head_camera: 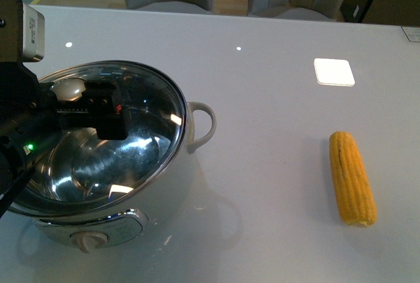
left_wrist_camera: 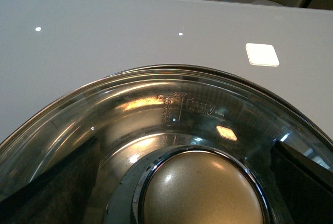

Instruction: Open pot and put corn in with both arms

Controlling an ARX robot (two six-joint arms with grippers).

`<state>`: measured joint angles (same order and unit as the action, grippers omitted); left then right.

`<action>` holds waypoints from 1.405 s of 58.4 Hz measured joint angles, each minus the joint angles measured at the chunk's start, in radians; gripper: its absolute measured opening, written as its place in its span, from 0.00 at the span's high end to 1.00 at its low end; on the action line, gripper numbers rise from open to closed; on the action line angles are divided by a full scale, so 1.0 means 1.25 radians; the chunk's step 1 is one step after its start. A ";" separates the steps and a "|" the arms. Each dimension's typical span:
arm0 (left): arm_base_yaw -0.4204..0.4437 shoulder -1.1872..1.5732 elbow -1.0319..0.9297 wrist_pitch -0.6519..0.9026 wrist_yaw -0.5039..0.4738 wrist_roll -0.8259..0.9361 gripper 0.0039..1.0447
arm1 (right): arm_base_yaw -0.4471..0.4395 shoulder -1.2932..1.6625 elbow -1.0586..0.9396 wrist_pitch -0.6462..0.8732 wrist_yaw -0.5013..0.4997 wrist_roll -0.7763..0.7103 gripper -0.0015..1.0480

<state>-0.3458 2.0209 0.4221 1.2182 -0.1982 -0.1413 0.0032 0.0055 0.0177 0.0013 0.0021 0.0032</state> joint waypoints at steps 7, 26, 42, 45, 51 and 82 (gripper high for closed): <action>-0.002 0.001 0.000 0.003 -0.010 -0.008 0.35 | 0.000 0.000 0.000 0.000 0.000 0.000 0.08; -0.007 0.001 -0.001 0.005 -0.012 0.011 0.58 | 0.000 0.000 0.000 0.000 0.000 0.000 0.08; -0.006 -0.019 -0.002 -0.019 -0.015 0.018 0.59 | 0.000 0.000 0.000 0.000 0.000 0.000 0.08; -0.005 -0.027 -0.002 -0.030 -0.015 0.020 0.59 | 0.000 0.000 0.000 0.000 0.000 0.000 0.08; -0.001 -0.046 -0.002 -0.051 -0.012 0.023 0.59 | 0.000 0.000 0.000 0.000 0.000 0.000 0.08; 0.031 -0.177 0.005 -0.145 -0.009 0.023 0.59 | 0.000 0.000 0.000 0.000 0.000 0.000 0.08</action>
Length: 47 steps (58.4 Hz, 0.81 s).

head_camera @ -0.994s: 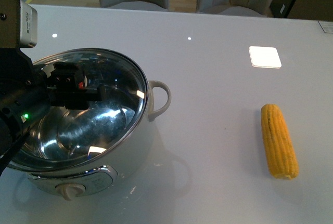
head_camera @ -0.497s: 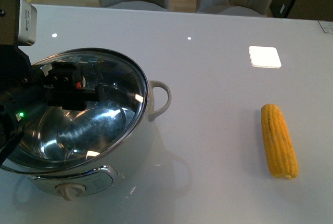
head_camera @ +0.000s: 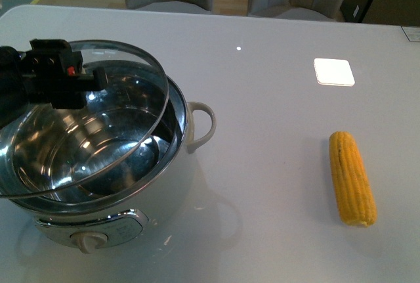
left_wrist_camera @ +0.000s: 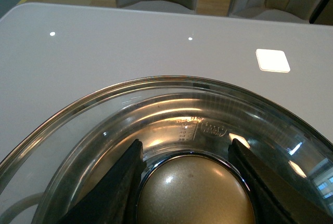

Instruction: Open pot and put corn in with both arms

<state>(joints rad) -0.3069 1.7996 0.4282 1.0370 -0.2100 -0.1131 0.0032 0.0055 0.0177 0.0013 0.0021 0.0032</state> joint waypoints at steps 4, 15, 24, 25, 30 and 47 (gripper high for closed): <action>0.005 -0.018 0.006 -0.011 0.001 0.001 0.59 | 0.000 0.000 0.000 0.000 0.000 0.000 0.08; 0.050 -0.060 0.016 -0.029 0.018 0.008 0.59 | 0.000 0.000 0.000 0.000 0.000 0.000 0.08; 0.145 -0.077 0.016 -0.030 0.037 0.031 0.59 | 0.000 0.000 0.000 0.000 0.000 0.000 0.08; 0.151 -0.077 0.016 -0.030 0.039 0.032 0.59 | 0.000 0.000 0.000 0.000 0.000 0.000 0.08; 0.204 -0.077 0.016 -0.030 0.056 0.045 0.59 | 0.000 0.000 0.000 0.000 0.000 0.000 0.08; 0.413 -0.071 0.023 -0.028 0.118 0.058 0.59 | 0.000 0.000 0.000 0.000 0.000 0.000 0.08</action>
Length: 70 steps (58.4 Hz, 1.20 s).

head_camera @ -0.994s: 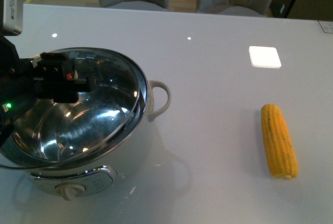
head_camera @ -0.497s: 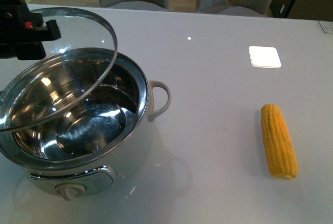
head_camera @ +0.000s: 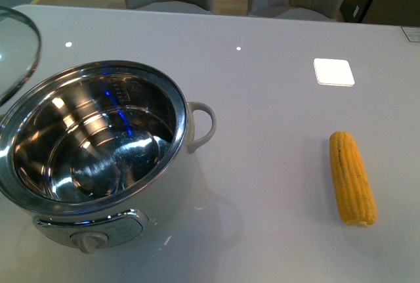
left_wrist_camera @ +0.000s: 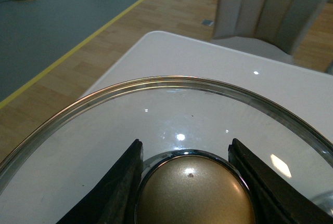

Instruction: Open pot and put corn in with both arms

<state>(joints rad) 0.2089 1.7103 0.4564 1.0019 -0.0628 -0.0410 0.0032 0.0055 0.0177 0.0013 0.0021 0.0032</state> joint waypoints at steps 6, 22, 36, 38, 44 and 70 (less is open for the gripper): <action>0.064 0.018 0.016 0.005 0.021 0.003 0.59 | 0.000 0.000 0.000 0.000 0.000 0.000 0.08; 0.217 0.121 0.070 0.062 0.078 0.025 0.59 | 0.000 0.000 0.000 0.000 0.000 0.000 0.08; 0.257 0.322 0.143 0.182 0.131 0.041 0.59 | 0.000 0.000 0.000 0.000 0.000 0.000 0.08; 0.256 0.347 0.155 0.193 0.140 0.044 0.59 | 0.000 0.000 0.000 0.000 0.000 0.000 0.08; 0.251 0.414 0.191 0.217 0.154 0.053 0.59 | 0.000 0.000 0.000 0.000 0.000 0.000 0.08; 0.232 0.673 0.375 0.289 0.203 0.083 0.59 | 0.000 0.000 0.000 0.000 0.000 0.000 0.08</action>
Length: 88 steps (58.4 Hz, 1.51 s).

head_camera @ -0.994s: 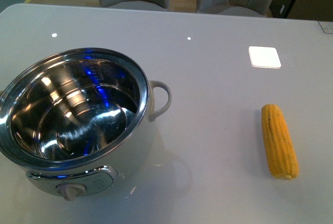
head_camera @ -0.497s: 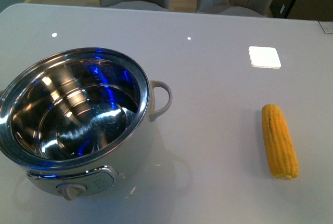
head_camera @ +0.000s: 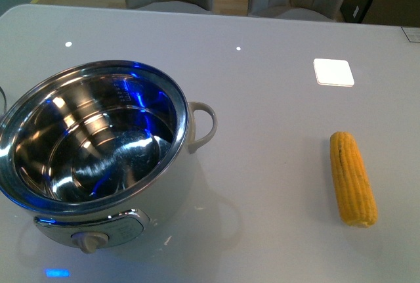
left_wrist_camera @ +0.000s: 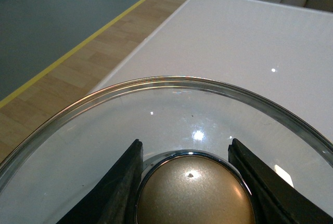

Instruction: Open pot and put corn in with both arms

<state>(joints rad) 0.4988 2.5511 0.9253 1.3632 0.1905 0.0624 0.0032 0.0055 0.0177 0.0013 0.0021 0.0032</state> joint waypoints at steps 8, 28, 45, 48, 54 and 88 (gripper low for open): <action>-0.002 0.071 0.048 0.007 0.016 -0.003 0.59 | 0.000 0.000 0.000 0.000 0.000 0.000 0.08; -0.002 0.120 0.064 0.020 0.019 -0.003 0.59 | 0.000 0.000 0.000 0.000 0.000 0.000 0.08; -0.002 0.120 0.064 0.020 0.018 -0.003 0.59 | 0.000 0.000 0.000 0.000 0.000 0.000 0.08; -0.002 0.120 0.064 0.020 0.018 -0.003 0.59 | 0.000 0.000 0.000 0.000 0.000 0.000 0.08; -0.002 0.121 0.064 0.020 0.018 -0.003 0.59 | 0.000 0.000 0.000 0.000 0.000 0.000 0.08; -0.002 0.121 0.064 0.023 0.017 -0.005 0.18 | 0.000 0.000 0.000 0.000 0.000 0.000 0.08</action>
<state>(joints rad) 0.4965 2.7026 1.0054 1.3922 0.2123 0.0555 0.0032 0.0055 0.0177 0.0013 0.0021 0.0032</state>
